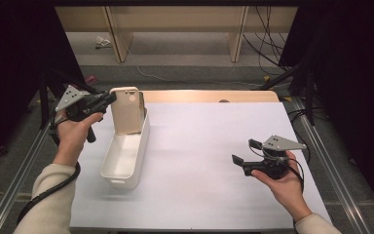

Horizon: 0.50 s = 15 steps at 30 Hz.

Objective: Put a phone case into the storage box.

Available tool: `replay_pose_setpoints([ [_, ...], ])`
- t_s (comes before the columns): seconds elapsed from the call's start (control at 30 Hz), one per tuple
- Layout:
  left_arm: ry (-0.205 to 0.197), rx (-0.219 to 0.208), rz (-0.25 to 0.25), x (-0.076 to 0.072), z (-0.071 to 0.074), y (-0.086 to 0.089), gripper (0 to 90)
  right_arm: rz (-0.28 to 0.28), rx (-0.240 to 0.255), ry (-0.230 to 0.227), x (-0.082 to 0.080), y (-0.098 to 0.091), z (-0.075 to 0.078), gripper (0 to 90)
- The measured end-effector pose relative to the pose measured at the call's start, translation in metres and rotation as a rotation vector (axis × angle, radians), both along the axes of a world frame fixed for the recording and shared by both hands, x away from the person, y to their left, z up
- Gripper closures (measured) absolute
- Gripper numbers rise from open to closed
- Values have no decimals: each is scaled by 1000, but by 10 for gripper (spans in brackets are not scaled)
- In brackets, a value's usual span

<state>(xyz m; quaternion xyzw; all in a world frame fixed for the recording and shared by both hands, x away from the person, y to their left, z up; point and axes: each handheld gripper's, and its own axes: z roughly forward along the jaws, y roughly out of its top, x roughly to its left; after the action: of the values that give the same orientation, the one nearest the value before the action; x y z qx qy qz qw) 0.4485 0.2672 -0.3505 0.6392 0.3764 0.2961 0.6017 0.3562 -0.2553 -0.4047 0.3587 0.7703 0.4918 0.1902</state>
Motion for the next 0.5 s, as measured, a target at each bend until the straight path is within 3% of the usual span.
replay_pose_setpoints([
  [0.5,18,12,-6,11,-4,-3,816,1,9,4,0,-1,0,162],
])
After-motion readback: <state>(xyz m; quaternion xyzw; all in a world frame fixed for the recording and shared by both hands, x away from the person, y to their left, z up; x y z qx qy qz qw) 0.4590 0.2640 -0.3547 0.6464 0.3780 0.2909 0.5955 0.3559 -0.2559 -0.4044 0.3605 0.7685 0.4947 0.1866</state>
